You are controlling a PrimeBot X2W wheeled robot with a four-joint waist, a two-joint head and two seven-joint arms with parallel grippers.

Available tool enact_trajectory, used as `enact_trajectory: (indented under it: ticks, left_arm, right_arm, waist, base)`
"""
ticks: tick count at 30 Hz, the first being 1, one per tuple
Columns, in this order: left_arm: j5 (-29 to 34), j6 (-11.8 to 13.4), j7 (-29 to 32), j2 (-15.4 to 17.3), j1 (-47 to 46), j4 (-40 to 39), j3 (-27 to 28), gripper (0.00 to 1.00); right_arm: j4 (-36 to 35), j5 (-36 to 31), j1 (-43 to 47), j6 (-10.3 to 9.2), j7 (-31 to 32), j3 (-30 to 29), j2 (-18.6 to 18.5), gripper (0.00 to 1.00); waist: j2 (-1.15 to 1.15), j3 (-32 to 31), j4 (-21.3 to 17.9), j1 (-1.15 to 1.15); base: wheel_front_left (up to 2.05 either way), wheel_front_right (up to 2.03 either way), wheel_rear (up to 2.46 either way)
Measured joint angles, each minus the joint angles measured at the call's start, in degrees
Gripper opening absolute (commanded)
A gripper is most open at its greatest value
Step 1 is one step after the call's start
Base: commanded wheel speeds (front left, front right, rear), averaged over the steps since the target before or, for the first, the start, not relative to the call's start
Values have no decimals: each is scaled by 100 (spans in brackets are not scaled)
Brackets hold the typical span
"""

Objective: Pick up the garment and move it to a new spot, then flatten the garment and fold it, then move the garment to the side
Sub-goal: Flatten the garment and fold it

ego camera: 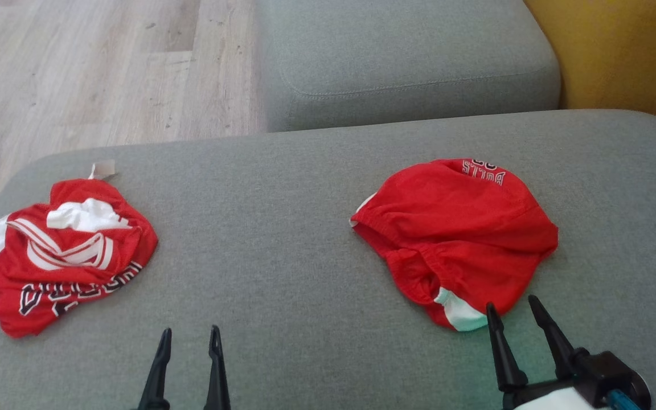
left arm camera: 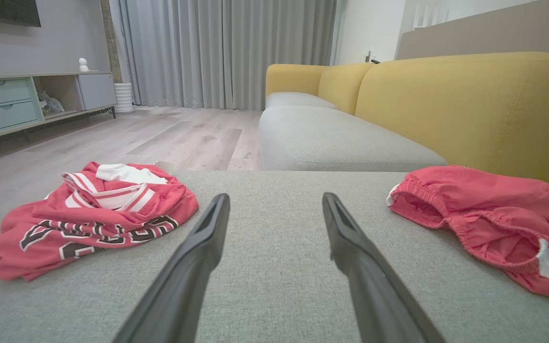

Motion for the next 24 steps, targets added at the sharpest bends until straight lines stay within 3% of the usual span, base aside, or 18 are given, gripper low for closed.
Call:
enact_trajectory:
  ticks: [5,14,24]
  left_arm:
    - [51,-18,0,0,-27,100,-127,100]
    - [7,-448,0,-1,-449,423,-553,100]
    - [-160,-950,0,-10,-1796,1421,-1527,100]
  right_arm:
    - [3,0,-30,0,0,26,0,100]
    - [-35,74,-355,0,0,179,0,100]
    - [-112,51,-597,0,0,378,-1,100]
  waist:
    - [0,51,-67,0]
    - [0,269,-449,0]
    - [0,624,-1470,1]
  base:
    - [0,0,0]
    - [0,0,0]
    - [0,0,0]
